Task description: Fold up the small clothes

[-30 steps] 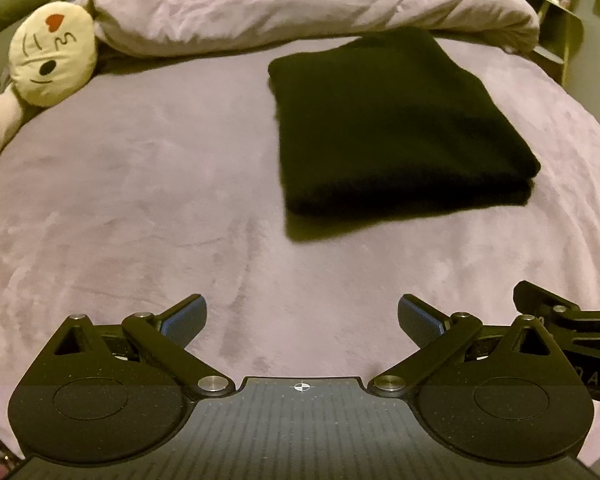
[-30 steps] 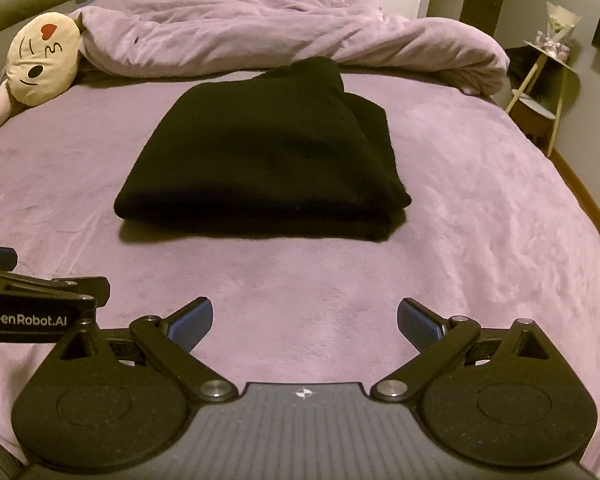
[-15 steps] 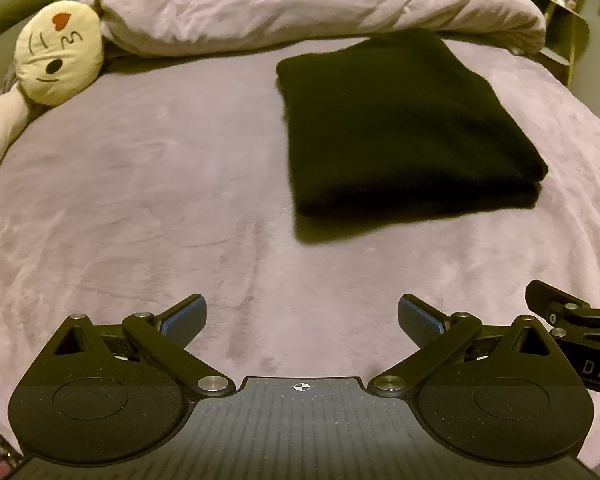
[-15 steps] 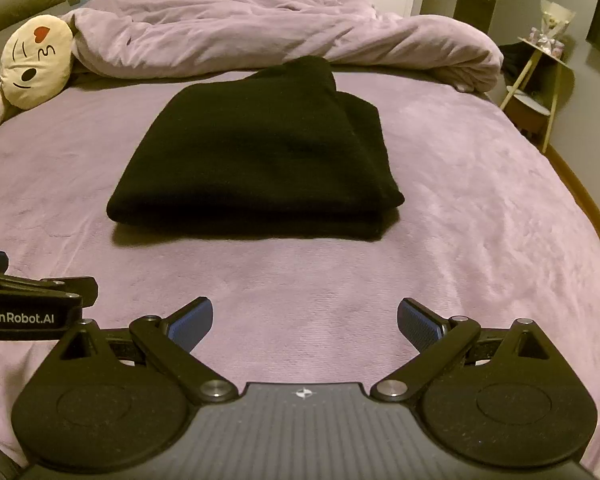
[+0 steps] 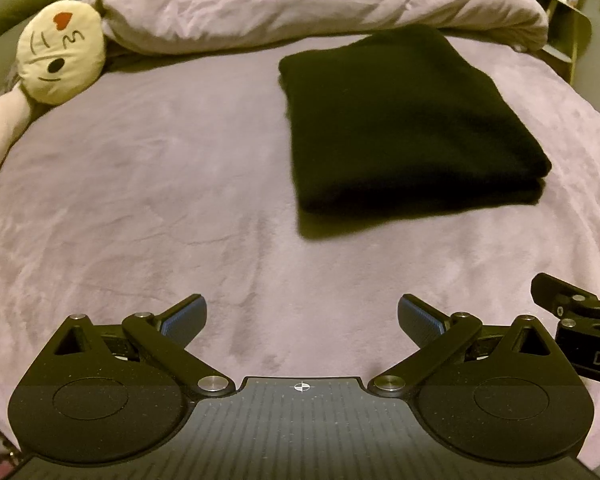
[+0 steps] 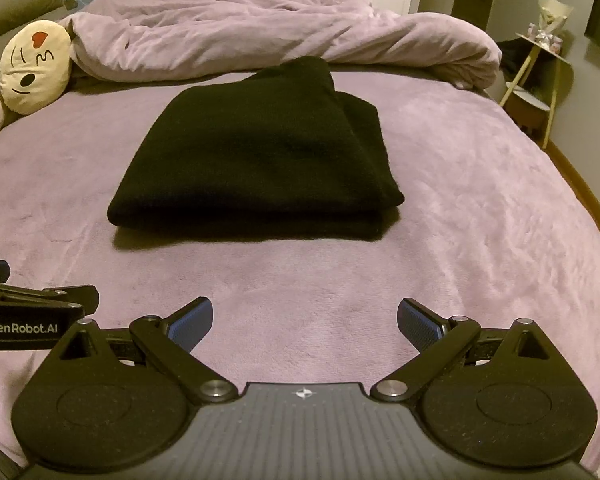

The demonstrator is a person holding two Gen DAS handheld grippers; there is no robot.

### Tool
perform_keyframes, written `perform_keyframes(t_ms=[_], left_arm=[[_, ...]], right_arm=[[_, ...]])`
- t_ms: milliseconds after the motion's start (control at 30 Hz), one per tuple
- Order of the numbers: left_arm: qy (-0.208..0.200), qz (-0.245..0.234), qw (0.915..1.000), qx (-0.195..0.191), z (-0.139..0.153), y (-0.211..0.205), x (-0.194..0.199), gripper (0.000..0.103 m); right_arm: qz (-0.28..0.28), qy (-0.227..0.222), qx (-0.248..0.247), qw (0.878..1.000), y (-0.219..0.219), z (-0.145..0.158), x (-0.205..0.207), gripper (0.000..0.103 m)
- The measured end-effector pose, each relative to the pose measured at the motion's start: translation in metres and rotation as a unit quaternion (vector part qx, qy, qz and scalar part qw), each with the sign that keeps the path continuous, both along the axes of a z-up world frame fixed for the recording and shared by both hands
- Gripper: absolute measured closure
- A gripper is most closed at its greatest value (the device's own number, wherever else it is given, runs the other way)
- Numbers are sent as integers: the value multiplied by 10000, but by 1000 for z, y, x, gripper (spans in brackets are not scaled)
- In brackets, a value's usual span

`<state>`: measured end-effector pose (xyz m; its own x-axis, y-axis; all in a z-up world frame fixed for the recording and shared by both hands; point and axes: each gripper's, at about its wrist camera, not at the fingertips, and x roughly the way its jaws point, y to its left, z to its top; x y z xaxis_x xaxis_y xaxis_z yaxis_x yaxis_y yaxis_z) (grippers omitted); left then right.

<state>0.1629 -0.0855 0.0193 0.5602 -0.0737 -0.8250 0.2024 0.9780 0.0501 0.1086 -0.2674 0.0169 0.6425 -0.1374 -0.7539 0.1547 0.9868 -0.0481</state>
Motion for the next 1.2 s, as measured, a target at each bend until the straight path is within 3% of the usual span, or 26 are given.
perform_keyframes(t_ms=[1200], left_arm=[[68,-32,10000,-56,-1,2,-3,0]], right_arm=[[17,-5,30,10000,3,2,-4,4]])
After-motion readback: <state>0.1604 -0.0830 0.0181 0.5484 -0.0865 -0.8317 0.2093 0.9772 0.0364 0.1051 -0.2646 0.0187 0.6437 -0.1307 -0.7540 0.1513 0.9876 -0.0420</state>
